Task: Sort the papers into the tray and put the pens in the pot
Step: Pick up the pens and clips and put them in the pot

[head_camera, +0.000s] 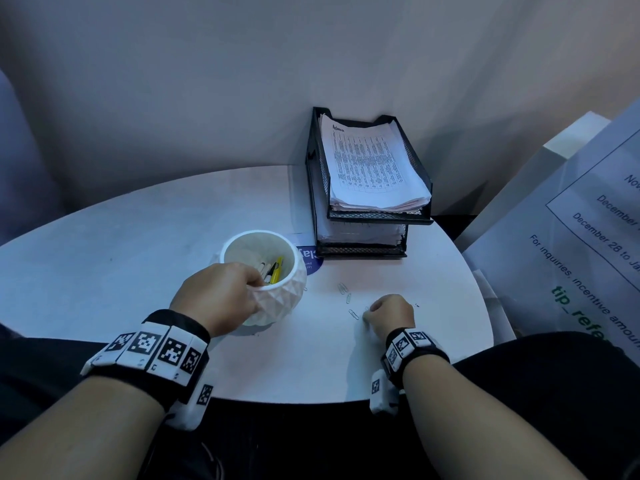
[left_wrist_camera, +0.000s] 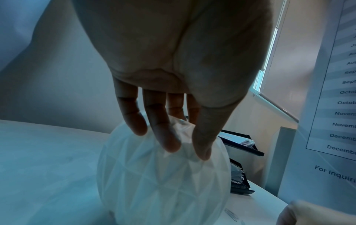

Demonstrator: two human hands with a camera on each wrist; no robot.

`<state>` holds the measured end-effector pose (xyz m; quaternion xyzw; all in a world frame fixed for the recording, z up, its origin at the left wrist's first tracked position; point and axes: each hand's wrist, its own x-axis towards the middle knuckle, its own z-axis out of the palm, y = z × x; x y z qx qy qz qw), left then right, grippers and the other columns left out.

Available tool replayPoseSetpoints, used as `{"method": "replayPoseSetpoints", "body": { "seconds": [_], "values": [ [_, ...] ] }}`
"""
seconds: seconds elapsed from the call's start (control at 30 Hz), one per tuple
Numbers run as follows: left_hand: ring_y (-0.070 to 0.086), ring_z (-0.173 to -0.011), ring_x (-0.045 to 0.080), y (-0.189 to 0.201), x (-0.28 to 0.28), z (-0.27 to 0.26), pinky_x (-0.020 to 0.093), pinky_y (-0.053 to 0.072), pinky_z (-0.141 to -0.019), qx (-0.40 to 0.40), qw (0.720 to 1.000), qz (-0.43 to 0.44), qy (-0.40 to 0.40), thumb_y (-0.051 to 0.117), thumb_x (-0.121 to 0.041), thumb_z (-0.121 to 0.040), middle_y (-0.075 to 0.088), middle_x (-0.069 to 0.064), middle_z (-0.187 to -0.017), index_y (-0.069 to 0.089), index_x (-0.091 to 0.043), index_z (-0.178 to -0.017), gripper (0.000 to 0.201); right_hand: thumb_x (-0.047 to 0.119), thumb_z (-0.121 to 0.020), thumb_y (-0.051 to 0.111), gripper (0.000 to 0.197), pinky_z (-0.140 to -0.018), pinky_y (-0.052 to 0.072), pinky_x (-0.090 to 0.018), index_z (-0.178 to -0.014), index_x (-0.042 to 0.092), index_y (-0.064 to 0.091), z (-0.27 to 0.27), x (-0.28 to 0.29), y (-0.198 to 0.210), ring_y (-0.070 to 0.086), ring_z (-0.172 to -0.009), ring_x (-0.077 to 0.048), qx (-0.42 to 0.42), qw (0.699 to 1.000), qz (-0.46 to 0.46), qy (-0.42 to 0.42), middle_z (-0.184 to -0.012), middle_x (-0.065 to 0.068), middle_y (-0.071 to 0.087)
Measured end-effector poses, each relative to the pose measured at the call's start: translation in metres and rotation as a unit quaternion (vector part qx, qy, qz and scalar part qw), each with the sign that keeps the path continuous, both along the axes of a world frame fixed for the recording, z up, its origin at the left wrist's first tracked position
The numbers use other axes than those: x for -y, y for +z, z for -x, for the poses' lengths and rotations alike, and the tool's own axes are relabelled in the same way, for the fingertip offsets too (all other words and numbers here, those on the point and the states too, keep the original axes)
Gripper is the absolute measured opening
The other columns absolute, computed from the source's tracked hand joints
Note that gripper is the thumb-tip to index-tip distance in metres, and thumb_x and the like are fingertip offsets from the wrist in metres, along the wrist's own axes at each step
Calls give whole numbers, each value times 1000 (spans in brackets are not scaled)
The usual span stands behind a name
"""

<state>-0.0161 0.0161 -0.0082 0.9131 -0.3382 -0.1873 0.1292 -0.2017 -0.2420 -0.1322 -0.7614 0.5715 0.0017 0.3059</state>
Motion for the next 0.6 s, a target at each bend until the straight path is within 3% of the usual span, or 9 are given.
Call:
{"method": "replayPoseSetpoints", "body": {
  "seconds": [0.1, 0.2, 0.27, 0.37, 0.43, 0.5, 0.6],
  "values": [
    [66, -103, 23, 0, 0, 1, 32, 53, -84, -2, 1000, -6, -2, 69, -28, -86, 75, -4, -111, 73, -40, -114, 31, 21, -87, 73, 13, -75, 53, -25, -88, 10, 79, -5, 1, -1, 70, -93, -25, -49, 998, -8, 40, -94, -7, 77],
    [66, -105, 23, 1, 0, 2, 33, 53, -87, 0, 1000, -8, -3, 67, -28, -87, 75, -5, -113, 73, -40, -114, 31, 18, -81, 70, 15, -66, 55, -28, -86, 5, 75, -5, -3, 3, 70, -81, -27, -88, 994, 2, 59, -85, -9, 75],
    [66, -107, 23, 1, -1, 3, 32, 53, -87, -1, 1000, -9, -5, 65, -26, -87, 75, -5, -115, 73, -40, -116, 33, 17, -78, 66, 13, -60, 52, -26, -74, 4, 67, -4, -6, 4, 65, -70, -25, -80, 995, 2, 54, -74, -6, 70],
    [66, -106, 22, 0, -2, 3, 31, 52, -84, 5, 1000, -11, -9, 65, -27, -87, 75, -5, -113, 72, -42, -117, 35, 10, -76, 63, 14, -57, 46, -29, -64, 12, 56, -14, -15, 21, 54, -57, -23, 101, 989, -104, -19, -67, -9, 65],
    [66, -105, 22, -1, -1, 3, 30, 52, -82, 9, 1000, -11, -13, 63, -26, -88, 75, -5, -112, 72, -43, -117, 35, -3, -82, 58, 19, -53, 42, -33, -69, 9, 53, -32, -24, 44, 48, -52, -20, 266, 945, -184, -52, -74, -18, 64],
    [66, -105, 22, -1, 0, 4, 30, 50, -80, 13, 1000, -14, -16, 61, -24, -88, 74, -5, -112, 71, -42, -118, 36, -12, -86, 53, 22, -49, 39, -30, -74, 6, 55, -55, -35, 75, 47, -51, -18, 365, 905, -217, -16, -74, -18, 62],
    [66, -104, 23, 0, 2, 5, 29, 46, -76, 14, 1000, -14, -23, 60, -24, -89, 74, -3, -113, 71, -42, -118, 36, -11, -87, 56, 21, -47, 42, -27, -78, 6, 64, -87, -57, 117, 51, -51, -15, 404, 889, -195, 90, -69, -12, 64]
  ]
}}
